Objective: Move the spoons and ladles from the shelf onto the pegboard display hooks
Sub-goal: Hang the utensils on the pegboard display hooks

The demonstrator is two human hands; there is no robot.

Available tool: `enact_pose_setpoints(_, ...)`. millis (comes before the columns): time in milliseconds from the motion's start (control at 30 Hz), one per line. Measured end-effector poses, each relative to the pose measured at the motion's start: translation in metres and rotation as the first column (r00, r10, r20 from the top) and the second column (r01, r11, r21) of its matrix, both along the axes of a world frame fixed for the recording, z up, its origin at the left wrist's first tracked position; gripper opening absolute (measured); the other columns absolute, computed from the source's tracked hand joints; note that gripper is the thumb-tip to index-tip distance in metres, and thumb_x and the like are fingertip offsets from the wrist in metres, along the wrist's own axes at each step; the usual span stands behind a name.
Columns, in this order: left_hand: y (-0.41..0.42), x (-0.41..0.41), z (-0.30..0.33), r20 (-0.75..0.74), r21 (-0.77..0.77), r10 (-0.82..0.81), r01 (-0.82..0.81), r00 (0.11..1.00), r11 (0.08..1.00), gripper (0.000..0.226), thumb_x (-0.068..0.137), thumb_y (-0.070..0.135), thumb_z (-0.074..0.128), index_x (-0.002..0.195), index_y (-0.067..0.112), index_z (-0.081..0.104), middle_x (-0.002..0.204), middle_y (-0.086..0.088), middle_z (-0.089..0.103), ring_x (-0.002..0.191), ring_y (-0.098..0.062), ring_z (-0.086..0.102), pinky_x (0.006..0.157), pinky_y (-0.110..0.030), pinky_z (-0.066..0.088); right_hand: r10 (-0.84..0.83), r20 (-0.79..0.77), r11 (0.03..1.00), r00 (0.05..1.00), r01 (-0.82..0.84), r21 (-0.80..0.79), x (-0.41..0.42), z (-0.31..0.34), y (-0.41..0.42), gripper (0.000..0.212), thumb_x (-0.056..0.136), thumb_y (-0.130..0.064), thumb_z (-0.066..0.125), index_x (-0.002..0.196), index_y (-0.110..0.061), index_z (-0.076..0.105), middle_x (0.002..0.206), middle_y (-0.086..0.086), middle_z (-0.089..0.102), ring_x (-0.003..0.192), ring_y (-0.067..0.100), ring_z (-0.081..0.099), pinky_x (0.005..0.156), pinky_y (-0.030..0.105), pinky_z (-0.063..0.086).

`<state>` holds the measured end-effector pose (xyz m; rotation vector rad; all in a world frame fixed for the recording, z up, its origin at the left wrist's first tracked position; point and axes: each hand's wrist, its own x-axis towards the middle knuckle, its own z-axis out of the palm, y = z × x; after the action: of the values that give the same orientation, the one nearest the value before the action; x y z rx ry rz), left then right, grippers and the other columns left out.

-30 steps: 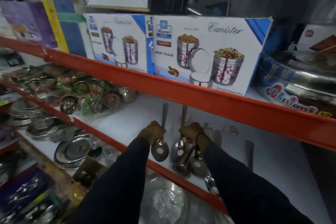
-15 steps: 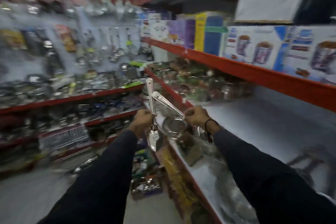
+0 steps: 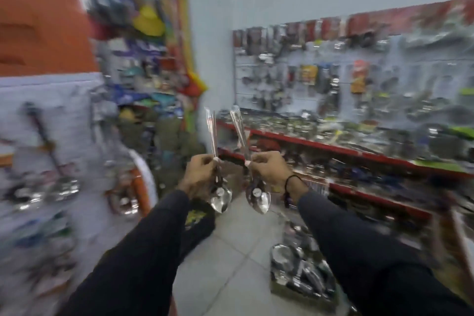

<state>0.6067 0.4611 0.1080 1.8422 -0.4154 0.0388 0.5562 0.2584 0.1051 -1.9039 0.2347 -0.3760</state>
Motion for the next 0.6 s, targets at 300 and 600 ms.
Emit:
enact_pose_setpoints(300, 0.209, -0.077, 0.020, 0.087, -0.012, 0.509, -0.510, 0.857, 0.860, 0.025, 0.100, 0.014, 0.055, 0.079, 0.012, 0.069, 0.074, -0.008, 0.066, 0.067, -0.018, 0.059, 0.070, -0.035, 0.050, 0.510, 0.100, 0.848, 0.854, -0.519, 0.106, 0.028, 0.034, 0.211, 0.019, 0.078, -0.017, 0.082, 0.092, -0.005, 0.079, 0.076, 0.007, 0.072, 0.070, 0.017, 0.062, 0.069, 0.035, 0.052)
enact_pose_setpoints(600, 0.308, -0.143, 0.047, 0.035, -0.057, 0.730, -0.728, 0.682, 0.683, 0.022, 0.103, 0.017, 0.051, 0.090, 0.010, 0.068, 0.072, -0.005, 0.063, 0.065, -0.024, 0.059, 0.075, -0.055, 0.060, 0.699, 0.049, 0.712, 0.714, -0.701, 0.044, 0.007, 0.059, 0.326, 0.034, 0.086, -0.021, 0.075, 0.116, -0.005, 0.072, 0.093, 0.007, 0.072, 0.055, 0.001, 0.057, 0.050, 0.016, 0.044)
